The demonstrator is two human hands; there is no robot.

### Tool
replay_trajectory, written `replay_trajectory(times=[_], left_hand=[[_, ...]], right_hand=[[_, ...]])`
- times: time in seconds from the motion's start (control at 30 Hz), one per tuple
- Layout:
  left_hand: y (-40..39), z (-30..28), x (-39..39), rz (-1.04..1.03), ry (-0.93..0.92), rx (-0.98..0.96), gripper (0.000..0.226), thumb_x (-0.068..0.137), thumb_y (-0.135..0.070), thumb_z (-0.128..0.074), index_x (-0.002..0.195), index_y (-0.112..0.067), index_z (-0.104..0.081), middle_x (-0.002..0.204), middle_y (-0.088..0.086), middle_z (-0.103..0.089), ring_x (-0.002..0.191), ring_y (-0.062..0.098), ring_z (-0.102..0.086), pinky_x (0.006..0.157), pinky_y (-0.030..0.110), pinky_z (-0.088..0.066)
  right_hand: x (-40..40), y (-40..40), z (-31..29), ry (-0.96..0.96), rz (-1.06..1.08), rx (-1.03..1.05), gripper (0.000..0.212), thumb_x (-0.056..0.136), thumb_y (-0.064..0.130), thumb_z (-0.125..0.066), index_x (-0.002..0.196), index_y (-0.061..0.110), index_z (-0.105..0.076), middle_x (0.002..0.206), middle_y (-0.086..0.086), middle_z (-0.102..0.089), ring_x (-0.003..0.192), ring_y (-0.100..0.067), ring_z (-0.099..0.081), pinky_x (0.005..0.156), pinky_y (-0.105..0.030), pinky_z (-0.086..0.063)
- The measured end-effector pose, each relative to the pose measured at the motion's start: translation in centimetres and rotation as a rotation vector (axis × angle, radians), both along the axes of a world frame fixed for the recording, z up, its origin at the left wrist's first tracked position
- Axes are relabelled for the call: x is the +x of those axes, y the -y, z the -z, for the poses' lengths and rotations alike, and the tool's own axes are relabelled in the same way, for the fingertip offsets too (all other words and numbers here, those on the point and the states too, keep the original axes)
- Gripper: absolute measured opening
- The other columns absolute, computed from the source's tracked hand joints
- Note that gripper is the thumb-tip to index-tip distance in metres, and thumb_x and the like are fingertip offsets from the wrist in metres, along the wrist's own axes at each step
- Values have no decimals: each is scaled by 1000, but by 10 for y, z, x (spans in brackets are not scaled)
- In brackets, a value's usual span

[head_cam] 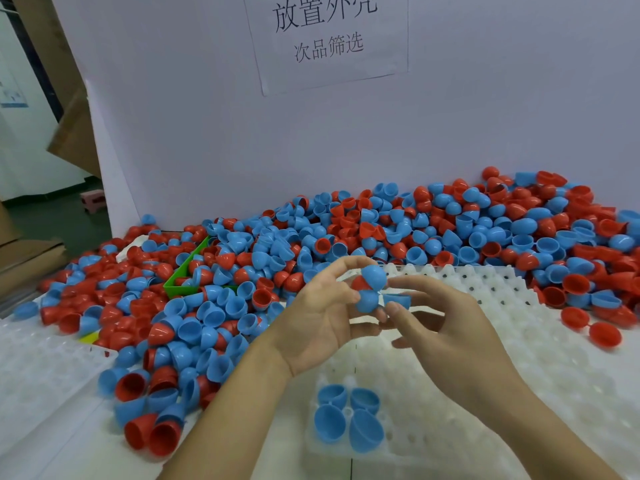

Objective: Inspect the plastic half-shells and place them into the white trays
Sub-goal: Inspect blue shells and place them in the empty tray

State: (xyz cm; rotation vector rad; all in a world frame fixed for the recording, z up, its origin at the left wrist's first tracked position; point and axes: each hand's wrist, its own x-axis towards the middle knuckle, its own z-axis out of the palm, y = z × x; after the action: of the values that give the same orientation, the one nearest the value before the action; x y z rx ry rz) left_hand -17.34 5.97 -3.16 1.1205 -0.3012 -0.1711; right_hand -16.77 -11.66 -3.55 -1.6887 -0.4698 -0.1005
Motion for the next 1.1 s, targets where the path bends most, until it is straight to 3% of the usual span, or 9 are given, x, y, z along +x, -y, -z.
replay_trajectory(times=[0.17,0.37,0.6,0.73,0.8,0.93,1.0,1.03,1.1], left_hand=[[8,1,5,-150,-34,140,30,89,-25,-67,117,-15,-61,100,5,-69,82,21,-69,66,33,-57],[9,2,11,-398,-54,135,39,82,-34,-67,113,-12,-61,90,4,-74,88,17,-69,80,34,-55],[5,0,13,-503,-172,40,16,98,-25,-60,101,-10,-65,83,3,-70,69,12,-64,59,25,-52],[0,-11,9,-625,-146,-5,12,99,-25,-58,96,-13,-58,80,5,-62,51,13,-50,41,23,-38],[-4,-21,3,-808,6,43,3,99,-21,-57,100,-19,-57,83,4,-64,52,14,-53,43,25,-42],[-33,-57,-13,-1376,800,347,17,96,-21,-55,108,-30,-48,99,3,-63,78,22,-66,62,31,-55],[-59,-70,-7,-1560,966,536,21,98,-20,-53,116,-21,-44,101,-4,-59,83,19,-66,70,26,-55],[-71,-74,0,-1585,858,633,27,99,-20,-54,123,-14,-44,105,-6,-59,90,13,-67,76,22,-54],[-84,-72,14,-1427,335,876,61,99,-32,-58,148,-7,-31,140,7,-53,129,14,-53,102,28,-45]], right_hand=[[1,0,1,91,96,-114,23,82,19,-79,94,35,-68,84,16,-71,71,-6,-70,65,-25,-59],[2,3,3,113,89,-114,20,81,14,-79,83,31,-68,85,23,-67,69,-6,-70,57,-18,-53],[3,3,1,69,102,-91,16,83,19,-78,81,32,-69,83,17,-71,73,-7,-71,65,-36,-61],[5,6,0,44,124,-43,10,83,22,-76,82,31,-71,84,13,-72,75,-8,-72,69,-39,-61],[6,7,0,46,126,-39,9,83,24,-76,82,31,-71,84,13,-72,76,-8,-72,68,-37,-61],[7,9,-1,48,119,-36,7,84,25,-76,82,31,-71,87,16,-72,80,-10,-72,69,-33,-60],[8,10,-4,49,121,-33,7,84,26,-75,83,31,-71,88,17,-72,81,-9,-71,68,-30,-57],[9,10,-4,53,122,-33,7,84,26,-75,82,32,-71,88,17,-72,81,-9,-71,67,-27,-56],[8,10,-6,54,116,-30,8,84,25,-76,82,31,-71,89,15,-72,82,-8,-71,64,-22,-54]])
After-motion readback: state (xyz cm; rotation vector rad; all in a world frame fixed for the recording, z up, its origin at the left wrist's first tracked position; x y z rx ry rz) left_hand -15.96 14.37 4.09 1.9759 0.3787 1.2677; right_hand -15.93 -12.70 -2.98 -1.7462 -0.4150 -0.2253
